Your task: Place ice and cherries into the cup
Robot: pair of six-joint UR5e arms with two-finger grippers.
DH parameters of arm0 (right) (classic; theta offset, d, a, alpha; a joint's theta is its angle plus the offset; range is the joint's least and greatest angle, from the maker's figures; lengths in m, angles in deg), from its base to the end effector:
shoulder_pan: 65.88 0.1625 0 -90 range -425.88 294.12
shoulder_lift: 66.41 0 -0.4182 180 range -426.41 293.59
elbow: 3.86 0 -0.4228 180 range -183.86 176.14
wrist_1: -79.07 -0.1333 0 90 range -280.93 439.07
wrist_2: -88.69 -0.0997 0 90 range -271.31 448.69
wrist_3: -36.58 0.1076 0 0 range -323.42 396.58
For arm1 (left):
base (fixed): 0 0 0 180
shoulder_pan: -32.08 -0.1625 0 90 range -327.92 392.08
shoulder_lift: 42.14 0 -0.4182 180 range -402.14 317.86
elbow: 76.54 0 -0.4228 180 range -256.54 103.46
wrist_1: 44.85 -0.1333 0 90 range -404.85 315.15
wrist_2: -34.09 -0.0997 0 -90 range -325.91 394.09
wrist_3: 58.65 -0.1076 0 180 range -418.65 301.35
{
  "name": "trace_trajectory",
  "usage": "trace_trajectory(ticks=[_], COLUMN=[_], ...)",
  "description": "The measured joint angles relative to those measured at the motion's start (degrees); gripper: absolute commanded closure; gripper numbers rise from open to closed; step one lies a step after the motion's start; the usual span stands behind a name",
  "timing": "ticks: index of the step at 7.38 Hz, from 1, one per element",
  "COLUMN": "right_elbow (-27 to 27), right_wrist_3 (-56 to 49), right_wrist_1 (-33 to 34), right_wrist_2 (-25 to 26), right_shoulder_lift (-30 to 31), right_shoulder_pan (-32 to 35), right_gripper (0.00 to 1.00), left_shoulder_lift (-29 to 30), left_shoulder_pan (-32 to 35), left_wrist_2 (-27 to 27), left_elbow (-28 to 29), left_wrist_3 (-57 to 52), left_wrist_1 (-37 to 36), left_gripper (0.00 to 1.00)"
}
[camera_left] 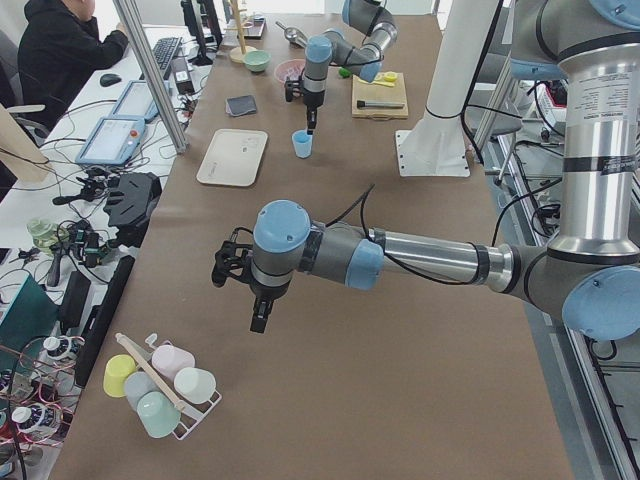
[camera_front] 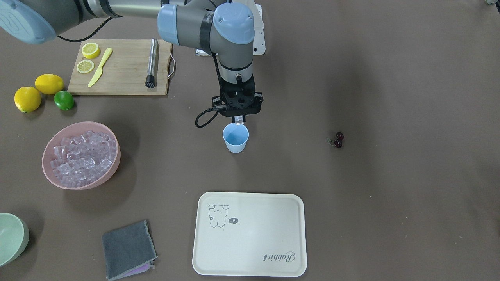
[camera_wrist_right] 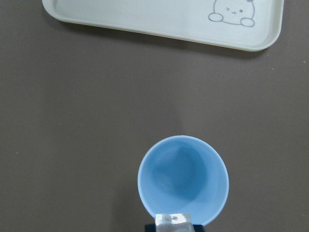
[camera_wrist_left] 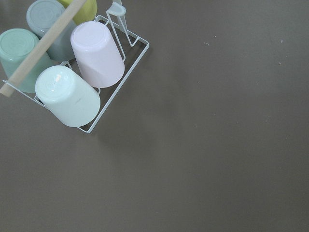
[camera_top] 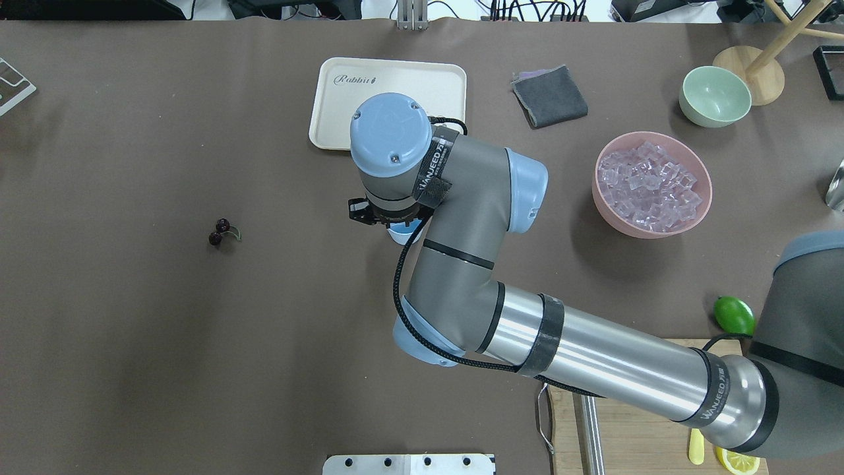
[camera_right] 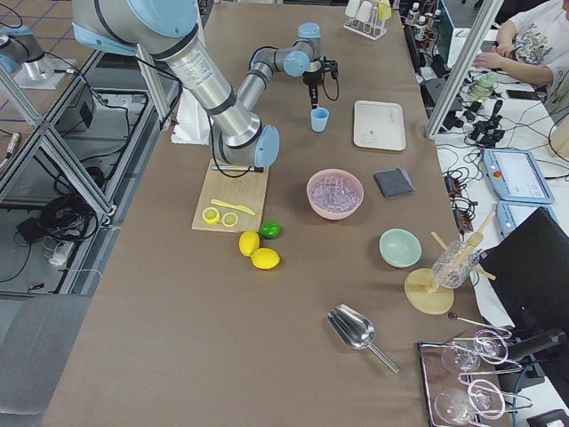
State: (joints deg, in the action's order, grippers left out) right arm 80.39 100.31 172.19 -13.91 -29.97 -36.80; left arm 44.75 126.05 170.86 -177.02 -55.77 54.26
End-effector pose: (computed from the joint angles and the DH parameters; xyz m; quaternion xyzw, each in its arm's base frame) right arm -0.6153 -0.4679 0.1022 0.0856 -0.3818 -0.0192 0.9201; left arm -0.0903 -0.5081 0.5682 0.1353 0.3915 0.0025 0.9102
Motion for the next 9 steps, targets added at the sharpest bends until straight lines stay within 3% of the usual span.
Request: trace_trajectory(ticks=[2,3,4,7,9], right_elbow=[-2.56,-2.82,-2.91,-2.01,4.82], right_wrist_3=[0.05,0.07,0.08,-0.46,-7.40], right_wrist_1=[-2.24,-2.47,-2.57,-1.08,1.79], right_wrist_2=[0.79,0.90,1.01,0.07,-10.43], right_shoulder_lift=[-0.44,-0.52,-0.54,-0.51,5.30], right_shoulder_pan=[-0.02,0.07,0.16,3.32,13.03], right_gripper=[1.00,0.37,0.02,0.01,0.01], left_shoulder_lift=[0.03,0.01,0.02,0.04,0.15], left_shoulder_pan=[-0.15,-0.18,-0.19,-0.20,-0.35], left_wrist_2=[-0.03,-0.02,-0.02,0.02,0.00], left_elbow=[0.21,0.21,0.17,0.04,0.20], left_wrist_3=[0.00,-0.01,0.00,0.02,0.02], left_wrist_1=[0.03,0.04,0.03,0.07,0.10], left_gripper=[0.02,0.02,0.02,0.02,0.02])
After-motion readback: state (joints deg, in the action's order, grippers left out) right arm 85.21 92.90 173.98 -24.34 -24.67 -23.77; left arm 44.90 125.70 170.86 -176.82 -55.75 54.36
